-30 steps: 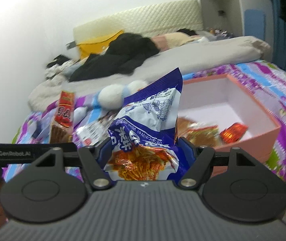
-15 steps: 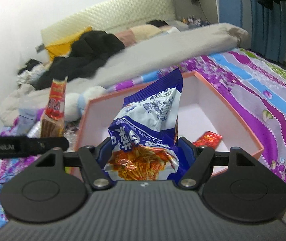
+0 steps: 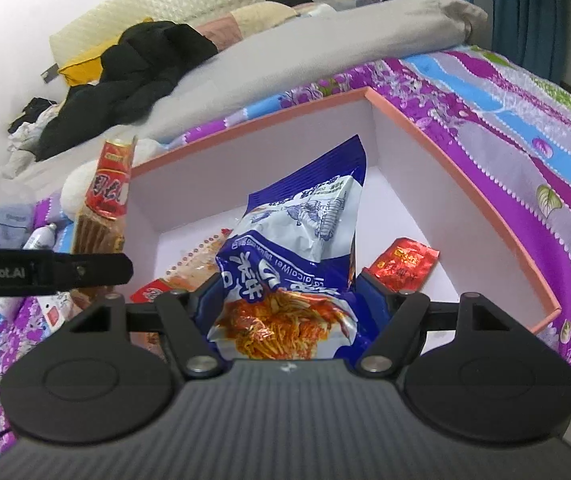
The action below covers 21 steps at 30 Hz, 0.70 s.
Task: Organize snacks
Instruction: 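Lower the blue noodle bag into the pink box and open the right tool, then hold the red-label strip pack in the left tool above the pink box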
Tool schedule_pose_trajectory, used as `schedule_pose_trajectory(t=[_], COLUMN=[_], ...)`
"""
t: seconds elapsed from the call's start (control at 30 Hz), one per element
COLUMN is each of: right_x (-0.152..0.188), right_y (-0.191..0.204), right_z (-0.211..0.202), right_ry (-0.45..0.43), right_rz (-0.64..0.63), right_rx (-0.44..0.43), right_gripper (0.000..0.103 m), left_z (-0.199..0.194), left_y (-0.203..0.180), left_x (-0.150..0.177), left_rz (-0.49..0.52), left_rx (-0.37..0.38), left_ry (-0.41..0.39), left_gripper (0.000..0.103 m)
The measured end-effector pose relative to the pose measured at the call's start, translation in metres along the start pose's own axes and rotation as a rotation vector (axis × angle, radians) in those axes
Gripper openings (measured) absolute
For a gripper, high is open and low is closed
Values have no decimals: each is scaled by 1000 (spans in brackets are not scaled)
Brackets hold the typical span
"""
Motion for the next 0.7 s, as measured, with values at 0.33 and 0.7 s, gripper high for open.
schedule_pose_trajectory(t=[0.33, 0.7], right_x=[-4, 10], right_y=[7, 41], right_z=[-22, -82], right_ry=[-38, -144], right_rz=[-3, -18], right_rx=[-11, -22], right_gripper=[85, 85], left_z=[-41, -129], left_y=[2, 16], left_x=[5, 36], left_rz=[-3, 27], left_rx=[-3, 23], left_ry=[-72, -186], left_gripper=[74, 74])
Point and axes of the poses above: each gripper's, at about its wrist camera, not at the fingertips, and z roughly the way its jaws point, y to its left, x to its underside, the point moved 5 cm from there along z, roughly the way its jaws point, and after that the axes turned 14 degrees about -z, right-handed, at the moved point
